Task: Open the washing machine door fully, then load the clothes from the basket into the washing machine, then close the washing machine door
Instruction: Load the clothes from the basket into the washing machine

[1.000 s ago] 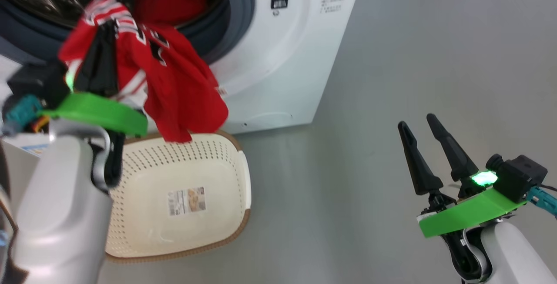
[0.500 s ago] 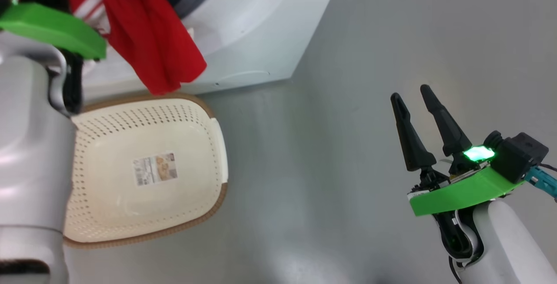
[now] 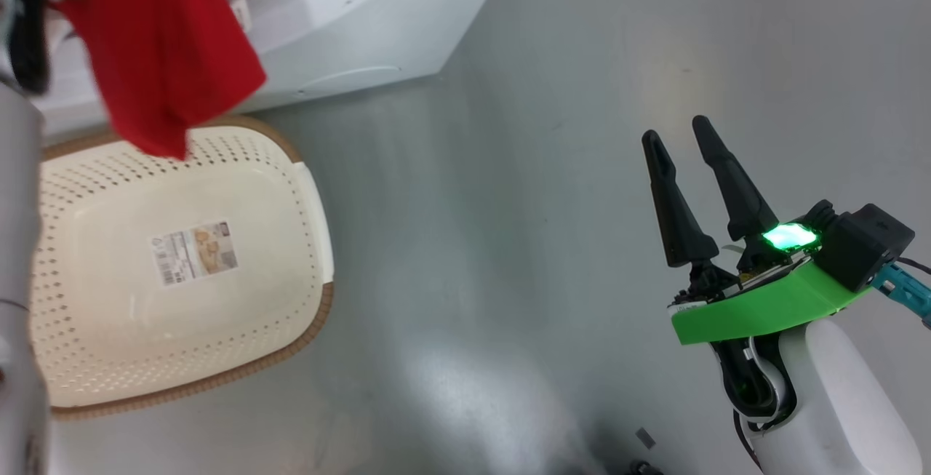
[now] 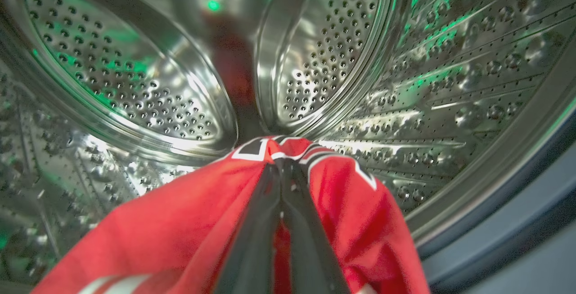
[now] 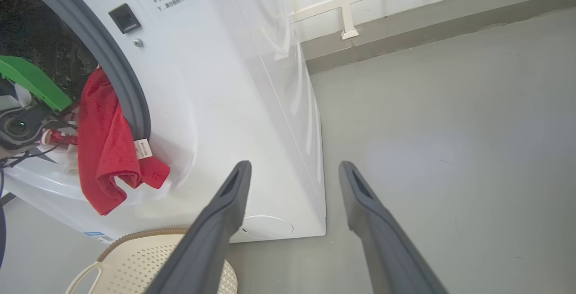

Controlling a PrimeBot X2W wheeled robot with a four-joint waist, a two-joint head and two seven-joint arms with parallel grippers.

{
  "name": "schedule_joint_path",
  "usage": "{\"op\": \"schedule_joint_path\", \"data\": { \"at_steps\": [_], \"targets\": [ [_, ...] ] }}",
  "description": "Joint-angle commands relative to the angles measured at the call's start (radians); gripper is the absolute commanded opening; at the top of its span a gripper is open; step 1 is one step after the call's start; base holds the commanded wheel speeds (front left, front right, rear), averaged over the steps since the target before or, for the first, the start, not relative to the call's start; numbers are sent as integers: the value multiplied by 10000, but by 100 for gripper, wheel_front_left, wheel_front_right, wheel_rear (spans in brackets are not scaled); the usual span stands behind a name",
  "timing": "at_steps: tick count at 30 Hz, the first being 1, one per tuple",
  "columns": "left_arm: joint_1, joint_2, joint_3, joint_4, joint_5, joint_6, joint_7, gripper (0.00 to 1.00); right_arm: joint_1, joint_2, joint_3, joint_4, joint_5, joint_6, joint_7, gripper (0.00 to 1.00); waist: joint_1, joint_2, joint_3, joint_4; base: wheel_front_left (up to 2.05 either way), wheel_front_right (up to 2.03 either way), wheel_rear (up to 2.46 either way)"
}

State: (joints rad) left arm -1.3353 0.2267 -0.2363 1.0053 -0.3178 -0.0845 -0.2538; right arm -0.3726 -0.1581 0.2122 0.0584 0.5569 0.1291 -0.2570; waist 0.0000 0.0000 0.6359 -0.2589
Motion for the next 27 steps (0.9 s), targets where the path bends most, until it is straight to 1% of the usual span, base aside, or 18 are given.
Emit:
{"op": "schedule_joint_path", "data": {
  "at_steps": [1, 4, 6, 9, 10, 11, 12, 19, 27],
  "targets": [
    [-509, 526, 132, -507, 220, 57, -74, 0, -5, 24, 157, -294, -95, 16, -48, 100, 0, 0, 329, -259, 0, 0, 0],
    [-686, 614, 278, -1355, 463, 229, -76, 0, -35, 67, 110, -316, -107, 16, -48, 100, 0, 0, 442, -309, 0, 0, 0],
    [-597, 644, 367, -1902, 632, 264, -77, 0, -47, 100, 91, -314, -109, 16, -48, 100, 0, 0, 479, -327, 0, 0, 0],
    [-351, 589, 483, -2157, 763, 301, -78, 0, -45, 148, 70, -292, -126, 16, -48, 100, 0, 0, 461, -305, 0, 0, 0],
    [-293, 551, 510, -2116, 779, 318, -78, 30, -44, 158, 77, -280, -127, 16, -48, 100, 0, 0, 449, -282, 0, 0, 0],
    [-220, 507, 534, -2013, 784, 346, -78, 69, -48, 162, 94, -268, -129, 16, -48, 100, 0, 0, 436, -255, 0, 0, 0],
    [-136, 445, 567, -1813, 738, 350, -78, 100, -53, 161, 108, -258, -132, 16, -48, 100, 0, 0, 414, -224, 0, 0, 0],
    [35, 204, 598, -915, 648, 309, -79, 100, -92, 91, 143, -203, -139, 16, -48, 100, 0, 0, 275, -13, 0, 0, 0],
    [416, 55, 584, -831, 664, 208, -79, 100, -59, 1, 167, -129, -129, 16, -48, 100, 0, 0, 24, 183, 0, 0, 0]
  ]
}}
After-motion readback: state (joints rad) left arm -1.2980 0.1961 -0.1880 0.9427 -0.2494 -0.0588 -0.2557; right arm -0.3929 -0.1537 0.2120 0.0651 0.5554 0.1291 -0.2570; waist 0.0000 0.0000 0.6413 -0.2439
